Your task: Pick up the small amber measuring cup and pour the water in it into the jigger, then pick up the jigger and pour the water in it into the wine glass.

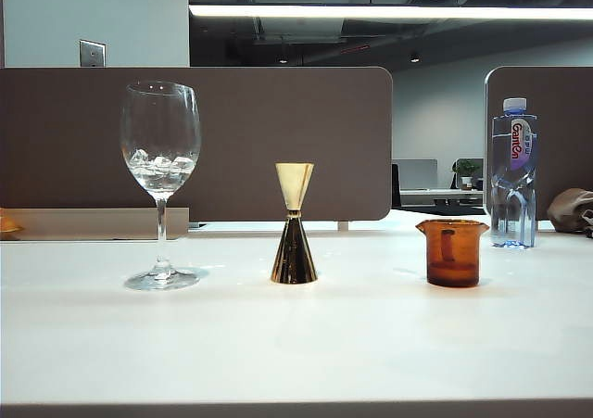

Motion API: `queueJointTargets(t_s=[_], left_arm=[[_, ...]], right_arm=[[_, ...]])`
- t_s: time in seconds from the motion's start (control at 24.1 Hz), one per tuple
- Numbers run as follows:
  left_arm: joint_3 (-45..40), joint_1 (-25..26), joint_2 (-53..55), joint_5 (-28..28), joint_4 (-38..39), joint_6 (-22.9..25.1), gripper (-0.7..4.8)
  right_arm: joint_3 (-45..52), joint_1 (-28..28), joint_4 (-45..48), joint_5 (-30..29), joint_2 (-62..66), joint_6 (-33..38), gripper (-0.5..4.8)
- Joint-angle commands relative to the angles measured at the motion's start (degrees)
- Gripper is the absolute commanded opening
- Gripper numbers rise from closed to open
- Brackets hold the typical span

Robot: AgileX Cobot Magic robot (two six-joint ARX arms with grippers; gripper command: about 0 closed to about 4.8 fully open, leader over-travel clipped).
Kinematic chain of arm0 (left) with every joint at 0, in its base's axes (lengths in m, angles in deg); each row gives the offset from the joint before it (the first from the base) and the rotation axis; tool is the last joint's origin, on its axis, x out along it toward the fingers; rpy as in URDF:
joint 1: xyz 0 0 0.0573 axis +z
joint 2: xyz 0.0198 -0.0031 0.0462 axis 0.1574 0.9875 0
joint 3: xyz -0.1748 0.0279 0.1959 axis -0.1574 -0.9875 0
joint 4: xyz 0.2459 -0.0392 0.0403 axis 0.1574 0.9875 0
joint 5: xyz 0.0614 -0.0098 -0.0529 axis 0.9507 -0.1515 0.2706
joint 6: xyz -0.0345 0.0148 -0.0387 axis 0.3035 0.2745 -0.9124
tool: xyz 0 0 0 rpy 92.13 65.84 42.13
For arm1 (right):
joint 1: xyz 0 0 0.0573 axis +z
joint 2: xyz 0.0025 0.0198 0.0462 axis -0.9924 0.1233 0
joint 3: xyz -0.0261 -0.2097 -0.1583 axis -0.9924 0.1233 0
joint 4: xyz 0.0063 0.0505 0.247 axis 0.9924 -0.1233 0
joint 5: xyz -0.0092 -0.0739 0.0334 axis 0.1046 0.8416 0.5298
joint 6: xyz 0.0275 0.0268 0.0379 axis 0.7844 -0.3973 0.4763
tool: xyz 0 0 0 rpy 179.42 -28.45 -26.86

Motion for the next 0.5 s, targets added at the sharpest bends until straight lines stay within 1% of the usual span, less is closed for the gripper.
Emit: queueJointTargets(t_s=[0.04, 0.08, 0.12, 0.17, 0.21, 0.25, 0.29, 0.41, 0.46, 0.5], left_arm=[[0.2, 0.1, 0.0, 0.0, 0.2, -0.2, -0.02], [0.2, 0.1, 0.0, 0.0, 0.2, -0.2, -0.02], [0.2, 0.1, 0.0, 0.0, 0.2, -0.2, -0.02], [0.2, 0.1, 0.0, 0.0, 0.2, -0.2, -0.02], [0.2, 0.1, 0.0, 0.0, 0.2, -0.2, -0.02], [0.2, 0.1, 0.0, 0.0, 0.2, -0.2, -0.02], [0.2, 0.1, 0.0, 0.0, 0.2, -0.2, -0.02], [0.2, 0.1, 0.0, 0.0, 0.2, -0.2, -0.02], [0.2, 0.1, 0.0, 0.0, 0.2, -0.2, -0.02], [0.2, 0.1, 0.0, 0.0, 0.2, -0.2, -0.02]], right_arm=[[0.4, 0.0, 0.8, -0.3, 0.0, 1.0, 0.04], [0.4, 0.0, 0.7, -0.4, 0.0, 1.9, 0.04], [0.4, 0.0, 0.7, -1.6, 0.0, 5.3, 0.03], [0.4, 0.0, 0.7, -1.7, 0.0, 6.4, 0.03], [-0.1, 0.0, 0.9, -1.7, 0.0, 10.5, -0.02], [-0.7, 0.0, 0.7, -1.7, 0.0, 12.7, -0.02], [-3.0, 0.0, -0.7, -1.6, 0.0, 14.5, -0.02], [-8.7, 0.0, -4.7, -1.0, 0.0, 14.4, -0.02], [-10.7, 0.0, -5.8, -0.1, 0.0, 14.2, -0.02], [-15.7, 0.0, -8.3, 2.6, 0.0, 14.1, -0.03]])
